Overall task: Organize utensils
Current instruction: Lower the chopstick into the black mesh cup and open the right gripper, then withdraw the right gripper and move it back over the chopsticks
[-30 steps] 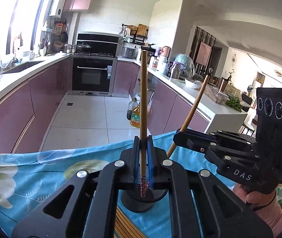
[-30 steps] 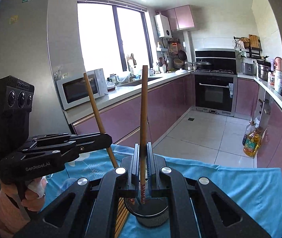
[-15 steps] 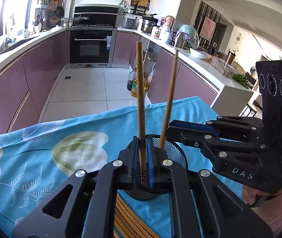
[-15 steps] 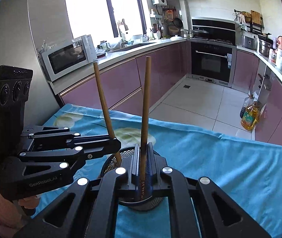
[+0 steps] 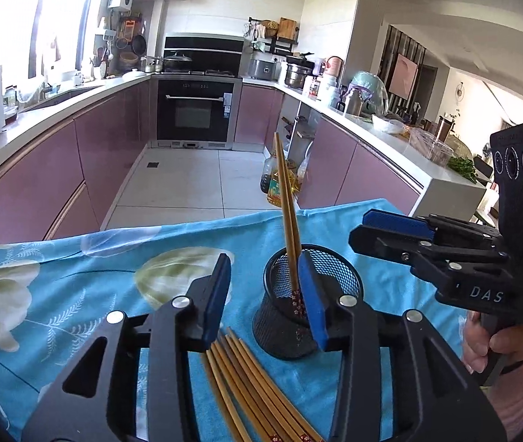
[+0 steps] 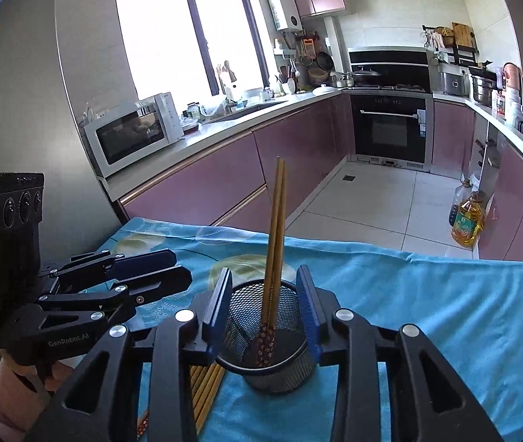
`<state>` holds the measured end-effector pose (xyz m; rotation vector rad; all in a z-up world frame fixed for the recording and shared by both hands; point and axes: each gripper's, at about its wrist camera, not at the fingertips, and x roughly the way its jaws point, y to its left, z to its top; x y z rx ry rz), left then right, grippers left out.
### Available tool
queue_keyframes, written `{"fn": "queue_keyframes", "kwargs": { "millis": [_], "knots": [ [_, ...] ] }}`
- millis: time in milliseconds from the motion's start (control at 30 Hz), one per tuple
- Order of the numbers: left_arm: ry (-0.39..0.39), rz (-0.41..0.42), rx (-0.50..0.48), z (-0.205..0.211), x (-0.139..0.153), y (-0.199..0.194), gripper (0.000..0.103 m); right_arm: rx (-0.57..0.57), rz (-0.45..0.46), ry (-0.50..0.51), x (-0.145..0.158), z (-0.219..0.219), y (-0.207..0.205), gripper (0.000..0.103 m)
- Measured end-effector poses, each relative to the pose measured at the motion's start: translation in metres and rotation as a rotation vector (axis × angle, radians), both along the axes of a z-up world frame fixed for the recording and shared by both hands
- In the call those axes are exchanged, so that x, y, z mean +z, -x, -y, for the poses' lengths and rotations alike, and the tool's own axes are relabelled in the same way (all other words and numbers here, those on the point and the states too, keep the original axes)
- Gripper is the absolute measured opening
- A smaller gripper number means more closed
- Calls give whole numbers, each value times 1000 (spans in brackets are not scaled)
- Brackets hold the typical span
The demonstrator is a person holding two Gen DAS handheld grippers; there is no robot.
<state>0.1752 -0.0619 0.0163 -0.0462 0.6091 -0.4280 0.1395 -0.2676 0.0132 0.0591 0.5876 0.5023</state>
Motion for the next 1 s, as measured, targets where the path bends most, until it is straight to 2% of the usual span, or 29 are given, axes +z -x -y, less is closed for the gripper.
{"fn": "queue_keyframes", "kwargs": {
  "millis": [67,167,367,667,1000],
  "knots": [
    [7,16,16,-9,0,10,40,14,16,-8,3,-1,10,38],
    [10,34,39,-22,-2,26,49,36,30,-18,3,-2,25,47],
    [-15,22,66,-42,-20,52,50,92,15,-16,-6,-10,45,47],
    [-67,-46,104,-56,-56,75,50,126,-117,1,-54,-26,53,48],
    [-103,-126,87,-45,-83,81,50,108,-225,61,-102,-40,59,48]
  ]
}}
